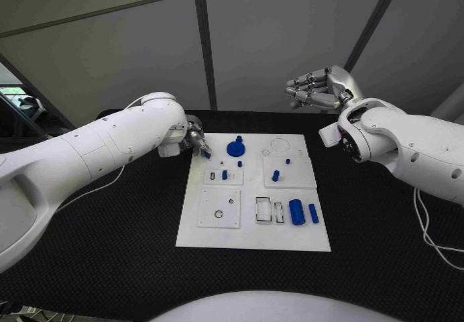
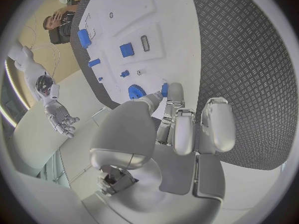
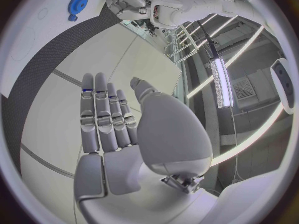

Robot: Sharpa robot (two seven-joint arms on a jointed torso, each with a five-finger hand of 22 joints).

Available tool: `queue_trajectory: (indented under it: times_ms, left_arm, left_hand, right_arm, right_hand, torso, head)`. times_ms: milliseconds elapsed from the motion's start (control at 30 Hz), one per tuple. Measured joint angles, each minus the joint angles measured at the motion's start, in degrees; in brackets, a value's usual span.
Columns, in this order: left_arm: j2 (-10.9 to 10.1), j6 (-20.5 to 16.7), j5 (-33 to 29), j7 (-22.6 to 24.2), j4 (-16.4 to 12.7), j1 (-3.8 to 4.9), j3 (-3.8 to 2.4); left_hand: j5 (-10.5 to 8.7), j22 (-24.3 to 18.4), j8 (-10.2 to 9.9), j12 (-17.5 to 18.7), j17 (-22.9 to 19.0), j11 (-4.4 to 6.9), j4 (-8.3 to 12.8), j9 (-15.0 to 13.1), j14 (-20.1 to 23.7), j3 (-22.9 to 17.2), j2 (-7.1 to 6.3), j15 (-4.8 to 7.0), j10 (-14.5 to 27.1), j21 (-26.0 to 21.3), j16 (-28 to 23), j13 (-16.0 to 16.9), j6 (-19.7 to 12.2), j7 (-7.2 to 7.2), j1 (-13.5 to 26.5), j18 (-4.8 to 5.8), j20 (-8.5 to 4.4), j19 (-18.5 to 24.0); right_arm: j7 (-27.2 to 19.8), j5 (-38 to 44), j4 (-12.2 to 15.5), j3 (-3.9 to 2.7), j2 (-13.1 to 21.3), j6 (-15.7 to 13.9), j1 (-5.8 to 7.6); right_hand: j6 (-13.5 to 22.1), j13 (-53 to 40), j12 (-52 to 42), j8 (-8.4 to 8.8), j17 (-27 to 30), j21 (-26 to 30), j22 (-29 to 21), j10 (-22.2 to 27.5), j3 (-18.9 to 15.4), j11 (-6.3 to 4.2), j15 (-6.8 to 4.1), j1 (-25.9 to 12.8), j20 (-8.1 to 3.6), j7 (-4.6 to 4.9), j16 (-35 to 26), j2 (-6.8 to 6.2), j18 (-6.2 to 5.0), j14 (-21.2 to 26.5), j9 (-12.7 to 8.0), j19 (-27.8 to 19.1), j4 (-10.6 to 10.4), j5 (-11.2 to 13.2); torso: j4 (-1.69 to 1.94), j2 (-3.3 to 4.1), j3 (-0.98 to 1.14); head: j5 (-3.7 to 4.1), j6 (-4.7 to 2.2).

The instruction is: Assemble the parts on the task board

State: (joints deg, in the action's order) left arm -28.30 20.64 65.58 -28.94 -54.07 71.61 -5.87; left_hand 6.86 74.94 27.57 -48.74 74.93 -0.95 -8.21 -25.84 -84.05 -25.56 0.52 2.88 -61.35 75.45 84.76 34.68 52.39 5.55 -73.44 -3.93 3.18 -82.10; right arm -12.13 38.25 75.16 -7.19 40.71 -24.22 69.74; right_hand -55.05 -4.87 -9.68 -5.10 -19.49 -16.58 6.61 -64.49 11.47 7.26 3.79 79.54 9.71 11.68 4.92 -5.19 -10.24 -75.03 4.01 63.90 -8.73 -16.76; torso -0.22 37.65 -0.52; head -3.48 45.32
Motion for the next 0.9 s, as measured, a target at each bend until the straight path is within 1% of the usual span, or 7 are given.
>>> queue_trajectory:
  times_ms: [33, 200, 233, 333, 433, 700, 900]
  left_arm:
    - [-0.08, -0.02, -0.08, 0.0, -0.04, -0.01, 0.01]
    - [-0.87, -0.37, -0.98, 0.03, -0.71, -0.04, 0.02]
    - [-1.09, -0.49, -1.19, 0.05, -0.96, -0.04, 0.02]
    - [-2.16, -1.11, -2.02, 0.1, -2.28, -0.04, 0.02]
    - [-3.53, -1.89, -2.96, 0.14, -4.15, -0.04, 0.02]
    - [-8.59, -5.8, -5.23, 0.39, -12.97, -0.1, 0.04]
    - [-11.7, -9.44, -6.05, 0.46, -18.72, -1.14, 0.42]
  left_hand:
    - [-0.01, 0.0, 0.22, 0.0, 0.0, 0.0, 0.85, -0.21, 0.0, -1.85, -0.34, 0.0, 0.0, 0.0, 0.0, 0.0, -0.21, -0.02, 0.88, 0.0, 0.0, 0.0]
    - [0.62, 0.0, 1.56, -0.3, 0.0, 0.01, 1.13, -1.36, 0.0, -4.99, -1.74, 0.0, -0.47, 0.0, 0.0, 0.0, -0.3, -0.12, 3.34, 0.01, 0.13, -0.12]
    - [0.64, 0.0, 1.74, -0.53, 0.0, 0.09, 1.99, -1.55, 0.0, -6.21, -1.85, 0.0, -0.58, 0.0, 0.0, 0.04, -0.43, -0.25, 3.98, 0.01, 0.12, -0.12]
    - [1.37, 0.0, 2.54, -1.26, 0.0, -0.1, 2.37, -2.1, 0.0, -7.36, -2.64, 0.0, -0.98, 0.0, 0.0, 0.72, -0.5, -0.33, 4.86, 0.01, 0.12, -0.12]
    - [3.8, -0.01, 3.18, -1.98, 0.0, -0.18, 2.71, -2.59, 0.0, -8.33, -3.68, 0.0, -1.7, 0.34, 0.46, 1.52, -0.49, -0.33, 5.9, 0.01, 0.11, -0.12]
    - [8.16, -0.01, 4.23, -3.43, 0.0, -0.12, 3.94, -3.37, 0.0, -10.18, -5.49, 0.4, -3.8, 1.45, 1.34, 3.3, 0.27, -1.06, 7.71, 0.01, -0.42, -1.04]
    - [9.83, -0.01, 4.59, -4.25, 0.0, 0.15, 3.95, -3.65, 0.19, -10.19, -6.17, 0.59, -5.25, 2.02, 1.34, 4.43, 0.86, -1.47, 8.39, 0.01, -0.61, -1.24]
  right_arm:
    - [0.0, 0.0, -0.01, 0.0, 0.0, 0.01, 0.0]
    - [0.01, 0.0, -0.08, 0.0, 0.01, 0.04, 0.0]
    - [0.01, 0.0, -0.09, 0.0, 0.01, 0.04, 0.0]
    - [0.02, 0.0, -0.14, 0.0, 0.03, 0.06, 0.0]
    - [0.04, 0.0, -0.17, 0.0, 0.09, 0.08, 0.0]
    - [0.08, 0.01, -0.39, 0.0, 0.27, 0.13, 0.0]
    - [0.12, 0.01, -0.5, 0.0, 0.35, 0.16, 0.0]
  right_hand:
    - [0.0, 0.0, 0.0, 0.0, 0.0, 0.0, 0.0, 0.0, 0.0, 0.0, 0.0, 0.0, 0.0, 0.0, 0.0, 0.0, 0.0, 0.0, 0.0, 0.0, 0.0, 0.0]
    - [0.0, 0.02, 0.0, 0.0, 0.06, 0.0, -0.05, 0.0, 0.0, 0.0, 0.0, 0.0, 0.0, 0.0, 0.0, 0.0, 0.0, 0.0, 0.0, 0.0, 0.0, 0.0]
    - [0.0, 0.05, 0.0, 0.0, 0.05, 0.0, -0.05, 0.0, 0.0, 0.0, 0.0, 0.0, 0.0, 0.0, 0.0, 0.0, 0.0, 0.0, 0.0, 0.0, 0.0, 0.0]
    - [0.0, 0.05, 0.0, 0.0, 0.05, 0.0, -0.05, 0.0, 0.0, 0.0, 0.0, 0.0, 0.0, 0.0, 0.0, 0.0, 0.0, 0.0, 0.0, 0.0, 0.0, 0.0]
    - [0.0, 0.04, 0.0, 0.0, 0.05, 0.0, -0.05, 0.0, 0.0, 0.0, 0.0, 0.0, 0.0, 0.0, -0.21, 0.0, 0.0, 0.0, 0.0, 0.0, 0.0, 0.0]
    - [0.0, 0.04, 0.0, 0.0, 0.05, 0.0, -0.04, 0.0, 0.0, 0.0, 0.0, 0.0, 0.0, 0.0, -0.27, 0.0, 0.0, 0.0, 0.0, 0.0, 0.0, 0.0]
    - [0.0, 0.04, 0.0, 0.0, 0.05, 0.23, -0.09, 0.0, 0.0, 0.0, 0.0, 0.0, 0.2, 0.0, -0.27, 0.0, 0.0, 0.0, 0.0, 0.2, 0.0, 0.0]
  torso:
    - [0.01, 0.0, 0.0]
    - [0.03, 0.0, 0.01]
    - [0.03, 0.0, 0.01]
    - [0.03, -0.01, 0.03]
    - [0.04, -0.04, 0.05]
    - [0.16, -0.05, 0.1]
    - [0.23, -0.08, 0.15]
  head:
    - [-0.02, -0.01]
    - [-0.16, -0.07]
    - [-0.19, -0.07]
    - [-0.25, -0.07]
    - [-0.31, -0.07]
    - [-0.48, -0.05]
    - [-0.71, 0.08]
